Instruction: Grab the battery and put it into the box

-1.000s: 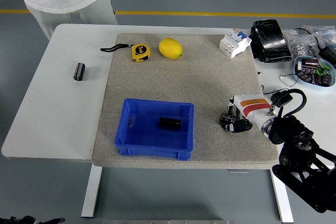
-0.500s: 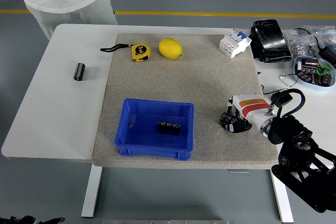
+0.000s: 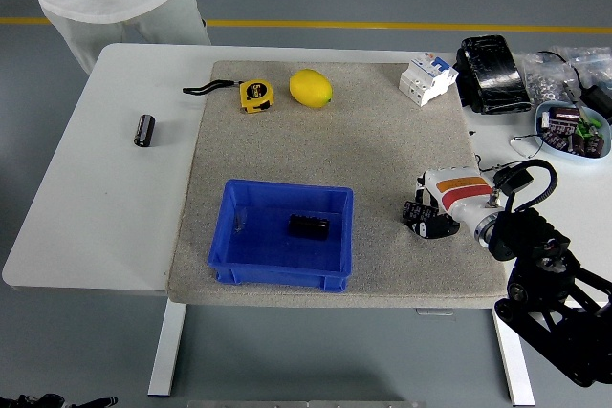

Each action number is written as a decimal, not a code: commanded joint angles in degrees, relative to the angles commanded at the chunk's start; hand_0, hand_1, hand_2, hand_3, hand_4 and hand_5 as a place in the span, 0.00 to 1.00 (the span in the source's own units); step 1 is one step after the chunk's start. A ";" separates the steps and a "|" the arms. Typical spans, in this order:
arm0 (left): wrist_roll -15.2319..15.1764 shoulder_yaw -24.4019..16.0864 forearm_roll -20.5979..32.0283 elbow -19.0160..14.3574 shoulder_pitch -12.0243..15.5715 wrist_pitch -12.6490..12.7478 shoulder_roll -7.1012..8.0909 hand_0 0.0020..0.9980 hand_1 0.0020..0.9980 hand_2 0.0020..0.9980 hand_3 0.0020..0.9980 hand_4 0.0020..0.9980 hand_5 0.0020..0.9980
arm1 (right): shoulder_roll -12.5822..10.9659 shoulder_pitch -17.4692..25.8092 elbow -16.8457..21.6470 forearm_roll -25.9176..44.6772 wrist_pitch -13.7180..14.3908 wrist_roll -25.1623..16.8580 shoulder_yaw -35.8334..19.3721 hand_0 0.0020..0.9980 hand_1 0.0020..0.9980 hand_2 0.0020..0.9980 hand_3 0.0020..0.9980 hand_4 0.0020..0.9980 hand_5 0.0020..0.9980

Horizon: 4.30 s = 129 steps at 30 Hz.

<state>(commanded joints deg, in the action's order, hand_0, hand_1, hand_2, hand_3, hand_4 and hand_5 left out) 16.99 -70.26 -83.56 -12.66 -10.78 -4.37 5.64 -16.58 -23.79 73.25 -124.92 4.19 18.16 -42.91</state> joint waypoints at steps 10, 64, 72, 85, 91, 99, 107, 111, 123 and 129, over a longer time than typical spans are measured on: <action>0.07 -0.15 -0.21 -0.01 0.12 -0.03 -0.01 0.79 0.81 0.83 0.70 0.76 0.67 | 0.13 0.05 1.08 0.21 0.15 -0.14 -1.44 0.00 0.11 0.22 0.41 0.73 0.09; 0.11 0.52 0.05 -0.11 0.08 -0.23 0.09 0.80 0.81 0.83 0.70 0.77 0.67 | -0.82 -4.73 3.15 -1.56 -8.33 -14.42 -2.23 0.76 0.77 0.82 0.87 0.99 0.25; 0.08 0.48 -0.04 -0.11 -0.05 -0.23 0.12 0.80 0.81 0.83 0.70 0.77 0.67 | -1.23 -7.30 0.71 -4.00 -8.33 -18.65 0.32 0.77 0.78 0.83 0.87 1.00 0.24; 0.11 0.48 -0.14 -0.12 -0.32 -0.29 0.21 0.80 0.81 0.83 0.70 0.77 0.67 | -1.61 -7.93 -0.76 -5.01 -8.19 -19.21 1.53 0.78 0.78 0.83 0.87 0.99 0.23; 0.08 0.32 -0.39 -0.09 -0.32 -0.32 0.20 0.79 0.81 0.83 0.70 0.77 0.67 | -1.75 -7.90 -1.22 -5.08 -8.27 -19.06 1.08 0.78 0.78 0.83 0.87 0.99 0.23; 0.16 0.34 -0.55 -0.13 -0.42 -0.40 0.34 0.79 0.80 0.83 0.70 0.77 0.67 | -1.18 -7.67 -2.34 -4.04 -7.30 -18.66 0.58 0.71 0.69 0.75 0.80 0.98 0.23; 0.26 -0.07 -1.29 -0.18 -0.40 -0.46 0.35 0.79 0.81 0.83 0.70 0.77 0.67 | 0.61 -7.54 -4.10 -1.74 -6.80 -17.79 1.66 0.66 0.63 0.68 0.77 0.98 0.23; 0.29 -0.13 -1.46 -0.20 -0.35 -0.47 0.34 0.79 0.81 0.83 0.70 0.77 0.67 | 1.44 -7.57 -5.55 -0.70 -5.77 -17.47 2.08 0.56 0.56 0.58 0.63 0.91 0.21; 0.47 -0.03 -1.74 -0.31 -0.22 -0.65 0.27 0.79 0.81 0.83 0.70 0.77 0.67 | 2.28 -7.51 -10.26 1.75 -1.86 -17.98 2.75 0.47 0.43 0.46 0.47 0.75 0.14; 0.41 0.49 -1.17 -0.32 -0.34 -0.64 0.30 0.79 0.81 0.83 0.70 0.77 0.67 | 2.45 -7.33 -11.56 2.10 -0.87 -18.04 2.99 0.45 0.42 0.45 0.46 0.74 0.12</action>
<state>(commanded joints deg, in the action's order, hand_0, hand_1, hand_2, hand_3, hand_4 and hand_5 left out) 17.40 -69.77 -84.73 -12.98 -11.13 -5.01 5.94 -14.13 -31.12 61.69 -122.82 3.32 0.12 -39.92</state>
